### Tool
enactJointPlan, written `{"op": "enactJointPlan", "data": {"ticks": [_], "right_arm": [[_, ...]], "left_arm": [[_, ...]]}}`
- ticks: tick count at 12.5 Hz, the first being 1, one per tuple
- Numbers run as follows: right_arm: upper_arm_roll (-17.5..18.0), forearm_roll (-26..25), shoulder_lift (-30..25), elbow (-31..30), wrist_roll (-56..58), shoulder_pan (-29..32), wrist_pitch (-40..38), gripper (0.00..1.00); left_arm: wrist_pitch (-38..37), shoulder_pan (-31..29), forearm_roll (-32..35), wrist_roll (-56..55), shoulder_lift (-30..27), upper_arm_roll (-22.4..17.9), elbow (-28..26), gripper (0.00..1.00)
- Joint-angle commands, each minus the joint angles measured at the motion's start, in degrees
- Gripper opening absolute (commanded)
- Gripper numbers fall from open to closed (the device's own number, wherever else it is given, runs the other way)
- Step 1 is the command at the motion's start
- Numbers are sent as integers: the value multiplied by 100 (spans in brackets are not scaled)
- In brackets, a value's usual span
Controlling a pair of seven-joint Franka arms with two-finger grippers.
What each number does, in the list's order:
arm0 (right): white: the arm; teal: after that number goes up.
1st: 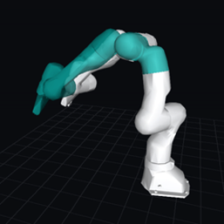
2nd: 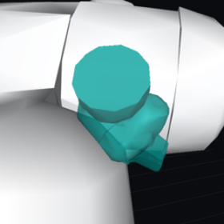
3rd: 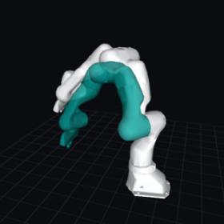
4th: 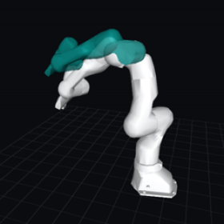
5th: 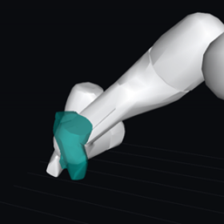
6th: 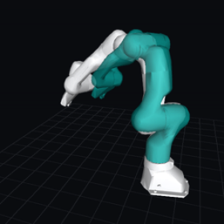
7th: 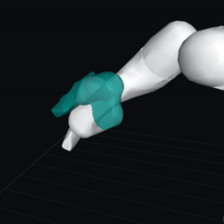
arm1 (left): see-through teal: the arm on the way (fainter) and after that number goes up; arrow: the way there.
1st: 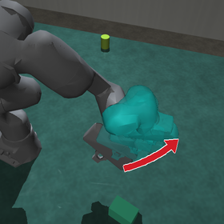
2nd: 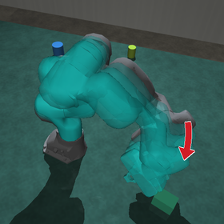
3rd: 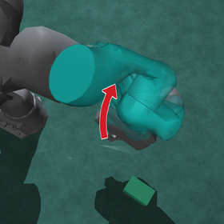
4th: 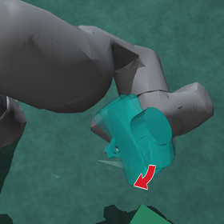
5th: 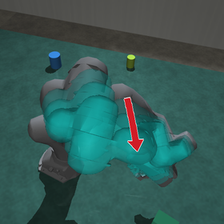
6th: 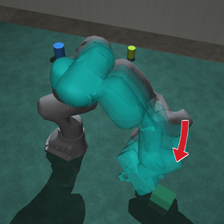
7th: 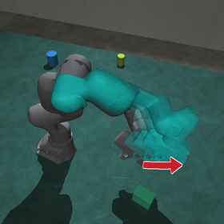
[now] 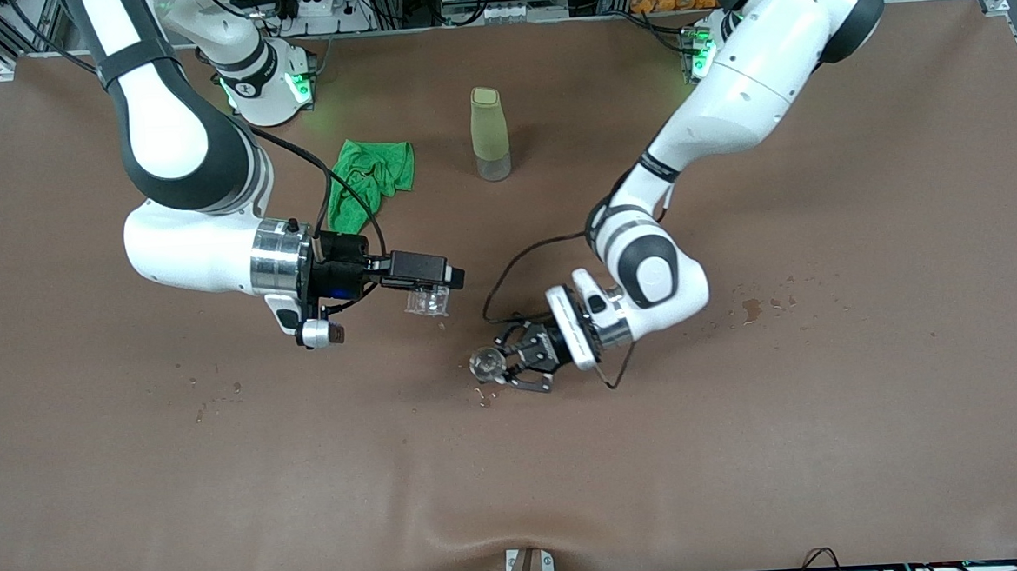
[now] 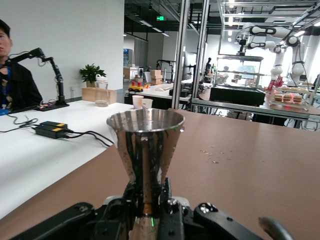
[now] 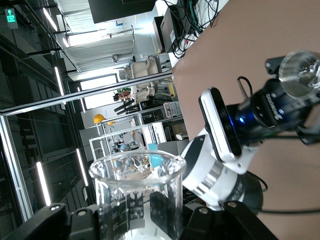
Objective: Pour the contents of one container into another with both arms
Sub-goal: 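Carry the beaker back with the right gripper while the left gripper returns the jigger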
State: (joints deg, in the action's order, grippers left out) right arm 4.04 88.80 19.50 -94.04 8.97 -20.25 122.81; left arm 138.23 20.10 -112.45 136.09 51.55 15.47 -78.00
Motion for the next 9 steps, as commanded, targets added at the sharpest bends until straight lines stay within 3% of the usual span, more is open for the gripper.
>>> {"op": "enactJointPlan", "data": {"ticks": [1,3,7,9], "right_arm": [[-8,-116,45,184,549,-58,-3,0],[-26,-494,141,175,1969,55,-3,0],[-26,-504,414,175,4099,442,-3,0],[-26,-504,554,175,5083,687,-20,0]], "left_arm": [[-505,-522,231,110,-154,44,-452,0],[-1076,-1128,643,128,-154,44,-786,0],[-2017,-2210,1635,128,-75,35,-1112,0],[-2439,-2763,2460,128,-57,26,-1270,0]]}}
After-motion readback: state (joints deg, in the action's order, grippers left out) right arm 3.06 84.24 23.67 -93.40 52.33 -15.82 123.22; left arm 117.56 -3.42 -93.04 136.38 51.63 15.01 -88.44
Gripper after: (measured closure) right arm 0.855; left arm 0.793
